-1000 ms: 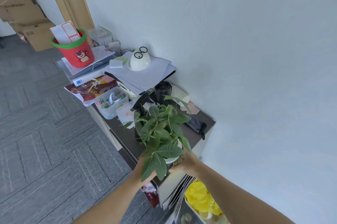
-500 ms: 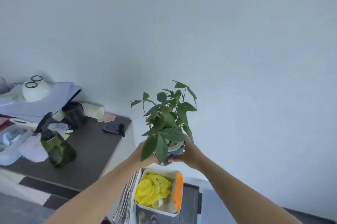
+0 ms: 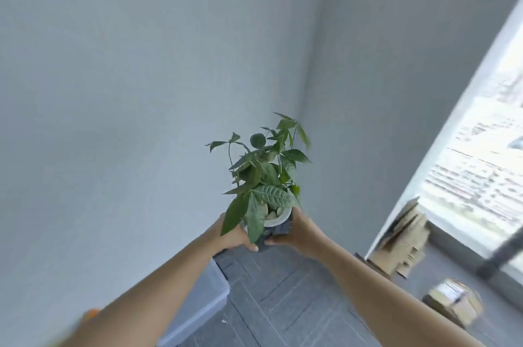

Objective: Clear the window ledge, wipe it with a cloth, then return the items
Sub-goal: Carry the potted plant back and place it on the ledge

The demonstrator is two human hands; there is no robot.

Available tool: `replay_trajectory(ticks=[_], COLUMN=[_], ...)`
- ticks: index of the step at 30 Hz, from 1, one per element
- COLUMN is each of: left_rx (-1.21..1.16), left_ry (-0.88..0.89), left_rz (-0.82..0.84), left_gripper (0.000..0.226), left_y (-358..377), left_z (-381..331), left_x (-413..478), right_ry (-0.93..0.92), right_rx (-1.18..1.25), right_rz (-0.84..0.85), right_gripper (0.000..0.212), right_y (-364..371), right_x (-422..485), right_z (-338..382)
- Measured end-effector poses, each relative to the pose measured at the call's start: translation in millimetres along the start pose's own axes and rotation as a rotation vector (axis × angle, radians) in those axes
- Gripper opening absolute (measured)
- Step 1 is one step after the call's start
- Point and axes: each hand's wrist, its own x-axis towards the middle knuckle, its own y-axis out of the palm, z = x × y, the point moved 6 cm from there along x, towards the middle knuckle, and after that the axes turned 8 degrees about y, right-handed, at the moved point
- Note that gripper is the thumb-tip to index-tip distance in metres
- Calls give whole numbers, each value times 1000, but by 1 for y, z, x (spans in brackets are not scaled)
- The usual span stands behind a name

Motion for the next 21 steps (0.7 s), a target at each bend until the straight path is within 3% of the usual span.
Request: replay_trajectory(ticks=[4,13,18,21], left_rx=[195,67,-35,-82], left_ry=[189,492,643,738], left_rz=[219,530,744,879], left_gripper=[102,58,81,79], left_y=[107,356,491,569], left_z=[-107,-355,-476,-554], left_x=[71,118,134,137], right_ry=[74,366,522,591], right_rx=[47,213,281,323], right_rz=[-211,-678,-880,-983], right_gripper=[94,72,78,88], right_y=[-124,-340,-433,-489], right_x=[-75,-277,-388,-452], right_z=[-76,-267,-358,-406])
